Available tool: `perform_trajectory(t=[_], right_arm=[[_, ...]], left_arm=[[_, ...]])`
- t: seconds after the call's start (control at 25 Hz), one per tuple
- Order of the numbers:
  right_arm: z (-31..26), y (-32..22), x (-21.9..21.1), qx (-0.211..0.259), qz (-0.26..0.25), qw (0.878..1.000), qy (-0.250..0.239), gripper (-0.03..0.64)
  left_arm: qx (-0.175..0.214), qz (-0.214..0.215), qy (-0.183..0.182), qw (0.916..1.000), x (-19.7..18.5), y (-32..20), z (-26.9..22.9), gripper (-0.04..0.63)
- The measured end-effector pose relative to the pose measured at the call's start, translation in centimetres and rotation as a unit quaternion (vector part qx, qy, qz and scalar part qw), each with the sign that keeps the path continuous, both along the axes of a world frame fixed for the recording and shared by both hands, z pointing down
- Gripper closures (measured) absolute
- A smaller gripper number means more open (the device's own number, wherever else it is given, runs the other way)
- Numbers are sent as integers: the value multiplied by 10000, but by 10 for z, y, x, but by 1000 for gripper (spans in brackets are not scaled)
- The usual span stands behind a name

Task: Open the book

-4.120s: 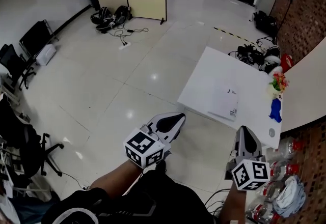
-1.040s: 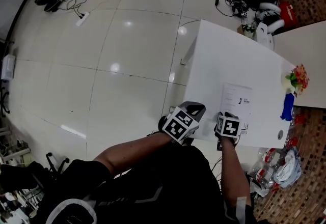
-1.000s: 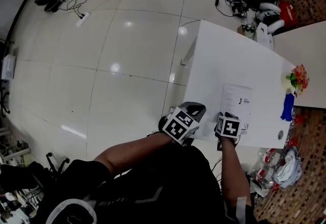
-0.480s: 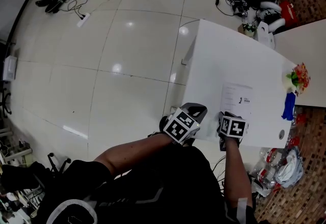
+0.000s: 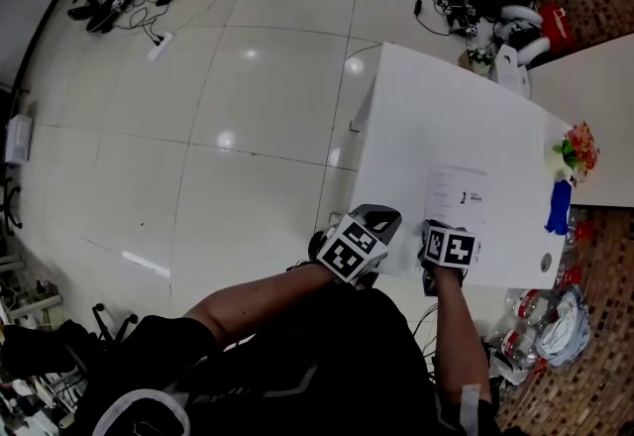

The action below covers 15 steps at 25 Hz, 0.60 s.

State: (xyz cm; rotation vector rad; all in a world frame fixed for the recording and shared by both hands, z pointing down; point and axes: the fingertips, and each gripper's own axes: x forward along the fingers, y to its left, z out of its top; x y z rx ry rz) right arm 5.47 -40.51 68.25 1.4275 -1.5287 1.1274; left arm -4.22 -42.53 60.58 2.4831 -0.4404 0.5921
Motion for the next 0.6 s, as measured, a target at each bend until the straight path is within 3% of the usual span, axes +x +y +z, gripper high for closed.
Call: perform_trajectory(t=[0.36,0.6], right_arm=[[-8,0,-3,200,257,9995,61,609],[-46,0,7,573,526,9967,-248,614]], left_arm=[[15,48,22,10000,-2,1,0,600],[17,33,126,9999,1,-4,-3,600]])
